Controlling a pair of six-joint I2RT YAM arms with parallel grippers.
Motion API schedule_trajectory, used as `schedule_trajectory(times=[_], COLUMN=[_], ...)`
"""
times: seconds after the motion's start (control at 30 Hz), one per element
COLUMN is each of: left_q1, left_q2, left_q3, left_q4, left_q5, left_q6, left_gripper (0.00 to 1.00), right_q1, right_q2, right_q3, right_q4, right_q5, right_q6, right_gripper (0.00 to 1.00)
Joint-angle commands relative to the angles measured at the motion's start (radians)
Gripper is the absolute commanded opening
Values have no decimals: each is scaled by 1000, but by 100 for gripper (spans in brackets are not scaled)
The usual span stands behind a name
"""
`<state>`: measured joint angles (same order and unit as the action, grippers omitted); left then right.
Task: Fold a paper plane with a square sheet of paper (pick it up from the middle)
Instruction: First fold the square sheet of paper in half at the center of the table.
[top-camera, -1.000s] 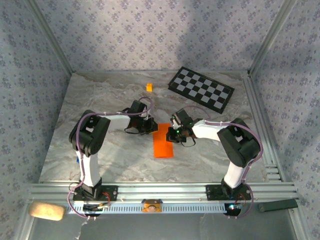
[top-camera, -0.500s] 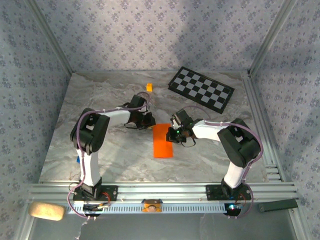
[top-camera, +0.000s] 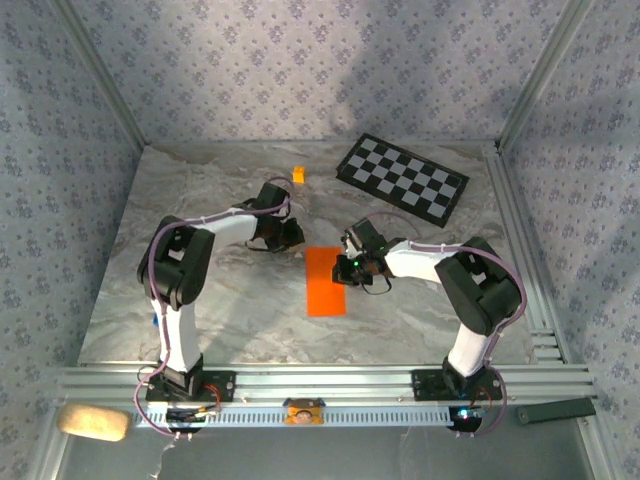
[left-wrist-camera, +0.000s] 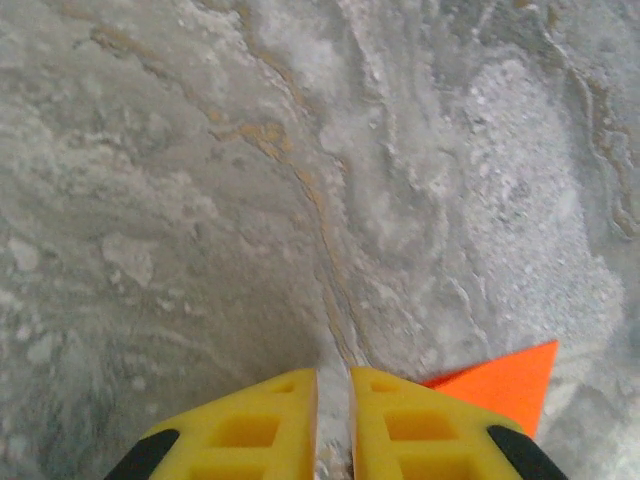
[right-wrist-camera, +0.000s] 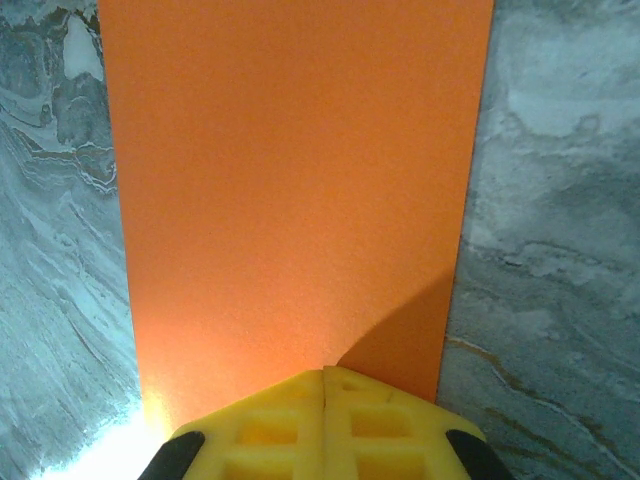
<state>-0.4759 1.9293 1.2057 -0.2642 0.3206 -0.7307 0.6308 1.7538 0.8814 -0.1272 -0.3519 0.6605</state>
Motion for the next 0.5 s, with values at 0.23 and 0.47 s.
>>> schedule_trajectory(times=[0.23,0.47], left_q1=[-97,-119], left_q2=[-188,-202], left_q3=[-181,-298], left_q4=[187,241], left_q5=[206,220], left_q6=[-104,-116], left_gripper=[15,14], right_q1=[-5,-5], right_q2=[57,56], right_q3=[-74,-80], right_q4=[-206,-195], right_q5=[162,168], right_q6=[-24,-23], right_gripper=[0,0])
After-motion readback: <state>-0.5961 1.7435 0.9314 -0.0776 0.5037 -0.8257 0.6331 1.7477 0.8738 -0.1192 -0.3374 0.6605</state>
